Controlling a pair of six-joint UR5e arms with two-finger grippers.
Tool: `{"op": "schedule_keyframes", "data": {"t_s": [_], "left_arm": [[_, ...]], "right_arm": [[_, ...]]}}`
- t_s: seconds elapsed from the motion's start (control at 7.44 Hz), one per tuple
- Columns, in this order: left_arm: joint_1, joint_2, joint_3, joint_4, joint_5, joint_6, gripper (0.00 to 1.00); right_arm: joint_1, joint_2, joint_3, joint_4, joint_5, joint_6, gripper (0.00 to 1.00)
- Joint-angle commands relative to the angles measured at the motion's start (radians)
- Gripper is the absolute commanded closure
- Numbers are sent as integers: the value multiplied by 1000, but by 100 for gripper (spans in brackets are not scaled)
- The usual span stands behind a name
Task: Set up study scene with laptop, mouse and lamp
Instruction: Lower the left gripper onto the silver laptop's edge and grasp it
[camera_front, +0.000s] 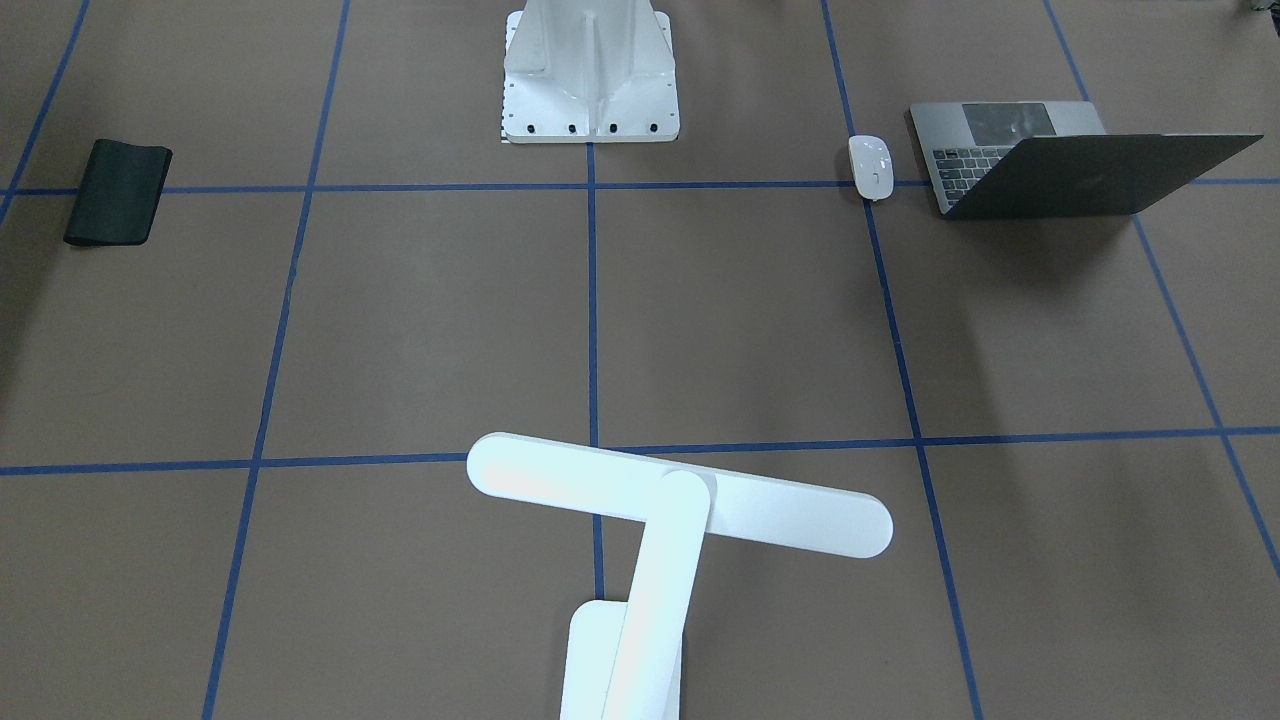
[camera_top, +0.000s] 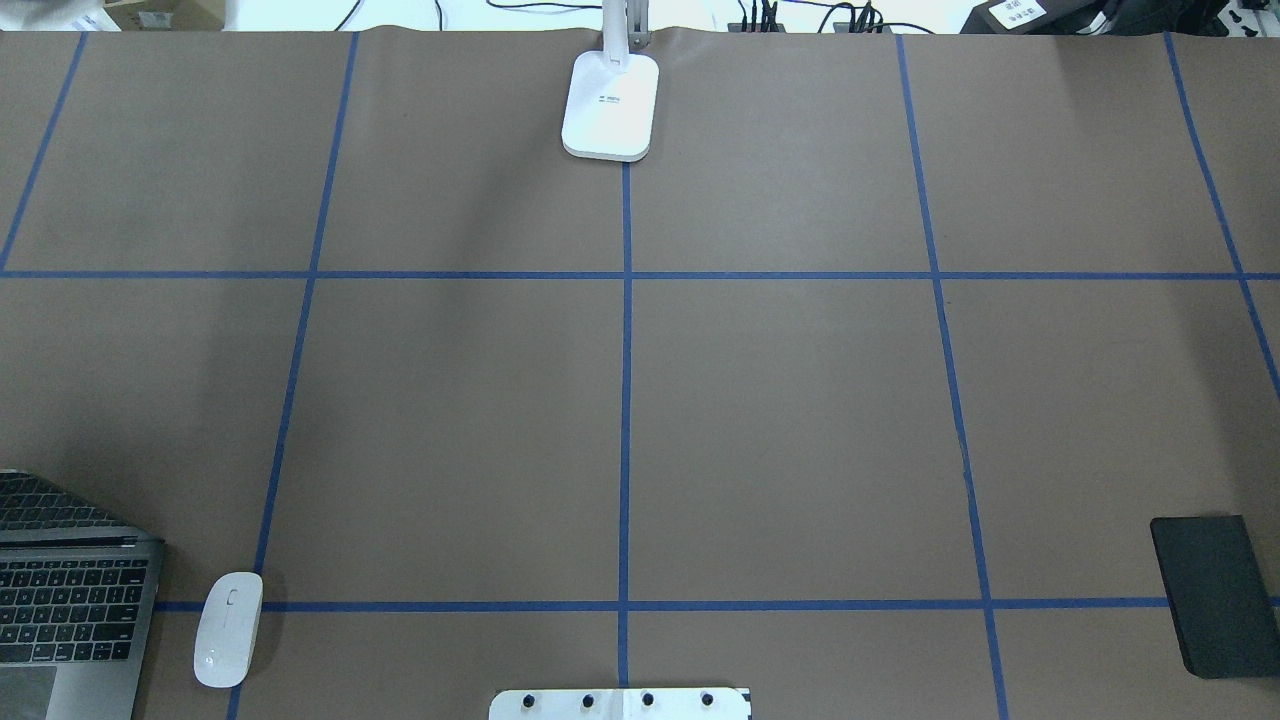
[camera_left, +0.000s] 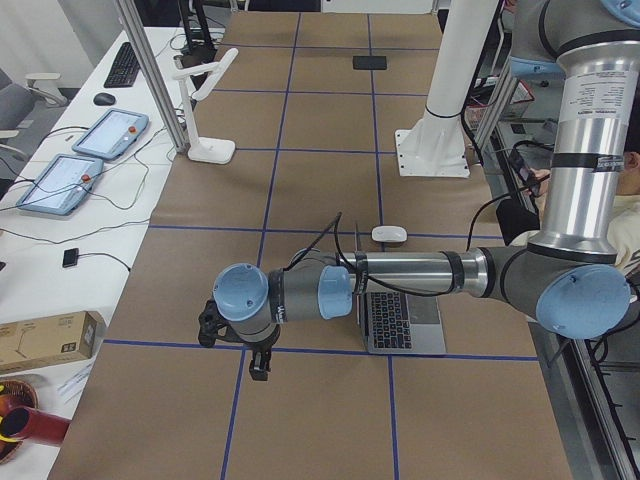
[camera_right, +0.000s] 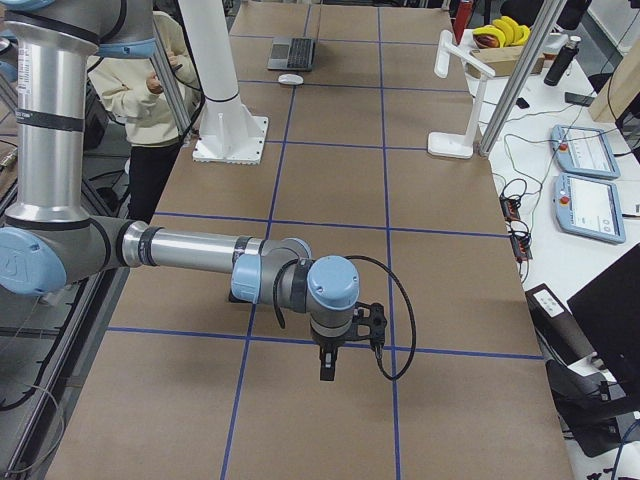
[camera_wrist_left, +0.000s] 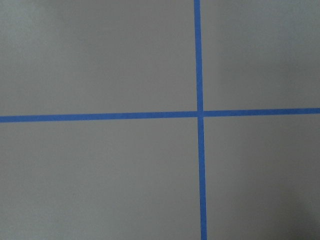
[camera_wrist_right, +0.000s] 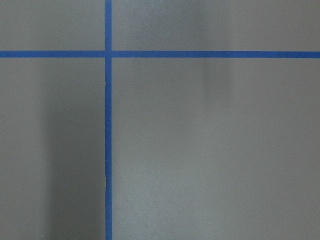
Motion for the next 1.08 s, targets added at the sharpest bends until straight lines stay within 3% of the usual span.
{"op": "schedule_keyframes", "data": {"t_s": [0.0, 0.13, 0.54, 0.94], "left_arm": [[0, 8, -10, 2, 0, -9, 0], [0, 13, -23, 6, 0, -17, 0], [3, 90, -153, 46, 2, -309, 0], [11, 335, -427, 46, -8, -749, 0]], "right_arm": [[2, -59, 6, 119, 8, -43, 0], [0, -68, -6, 219, -5, -46, 0], [-2, -81, -74, 223, -4, -29, 0], [-40, -100, -69, 231, -36, -40, 0]]}}
